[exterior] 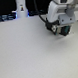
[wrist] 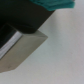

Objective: Open the kcup holder, insert the kcup into the holder, and close the kcup holder

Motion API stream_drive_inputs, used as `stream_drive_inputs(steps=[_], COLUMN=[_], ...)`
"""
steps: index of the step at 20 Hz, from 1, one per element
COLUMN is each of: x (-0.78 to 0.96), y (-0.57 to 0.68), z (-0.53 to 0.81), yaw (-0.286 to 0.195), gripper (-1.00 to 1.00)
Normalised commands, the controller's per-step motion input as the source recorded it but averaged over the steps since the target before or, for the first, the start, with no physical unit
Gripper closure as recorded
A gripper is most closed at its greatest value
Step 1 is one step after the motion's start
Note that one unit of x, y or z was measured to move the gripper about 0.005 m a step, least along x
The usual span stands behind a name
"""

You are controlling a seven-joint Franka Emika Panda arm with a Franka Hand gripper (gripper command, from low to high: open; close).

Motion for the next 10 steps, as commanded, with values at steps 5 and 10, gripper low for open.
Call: stream_drive_inputs(steps=[5, 10], x=[-0.91, -0.87], y=[0.45, 0.46], z=[-0.02, -0.01], yaw=[0.045, 0.051], gripper=[-1.0, -1.0])
